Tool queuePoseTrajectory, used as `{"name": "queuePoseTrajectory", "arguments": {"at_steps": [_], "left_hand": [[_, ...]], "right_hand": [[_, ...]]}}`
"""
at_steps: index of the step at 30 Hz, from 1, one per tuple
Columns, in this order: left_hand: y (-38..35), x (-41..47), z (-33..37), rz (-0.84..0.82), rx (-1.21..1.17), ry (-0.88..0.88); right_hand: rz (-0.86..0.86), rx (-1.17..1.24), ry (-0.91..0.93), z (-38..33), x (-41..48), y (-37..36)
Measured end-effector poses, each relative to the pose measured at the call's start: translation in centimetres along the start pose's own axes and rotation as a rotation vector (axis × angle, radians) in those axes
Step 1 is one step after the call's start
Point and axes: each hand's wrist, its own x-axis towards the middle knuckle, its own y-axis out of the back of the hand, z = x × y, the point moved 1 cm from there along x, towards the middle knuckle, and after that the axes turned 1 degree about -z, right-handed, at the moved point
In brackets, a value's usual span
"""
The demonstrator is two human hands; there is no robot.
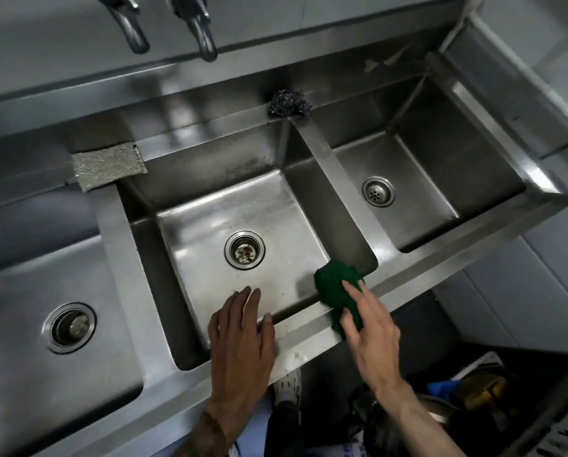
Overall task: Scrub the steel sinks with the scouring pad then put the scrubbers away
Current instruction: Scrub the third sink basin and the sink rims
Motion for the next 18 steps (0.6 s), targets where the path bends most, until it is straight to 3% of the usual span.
{"name": "queuePoseTrajectory", "arguments": {"at_steps": [6,10,14,18], "left_hand": [[3.1,-1.9,-5.7,0.049,0.131,0.013],[4.5,-2.7,-7.8,0.044,0.224,-0.024],[4.6,-2.8,-8.5,0.027,0.241,-0.050],[4.6,-2.8,-8.3,0.021,0.248,-0.055]], "right_hand": [[-0.087,0.040,0.182,-6.6,-5.2,-5.0],[-0.167,-0.084,0.359,-3.8,-3.3,-2.9],[0.005,-0.046,-0.033,-0.4,-1.2,0.3],[0.038,0.040,-0.052,-3.9,-5.1,-2.6]]}}
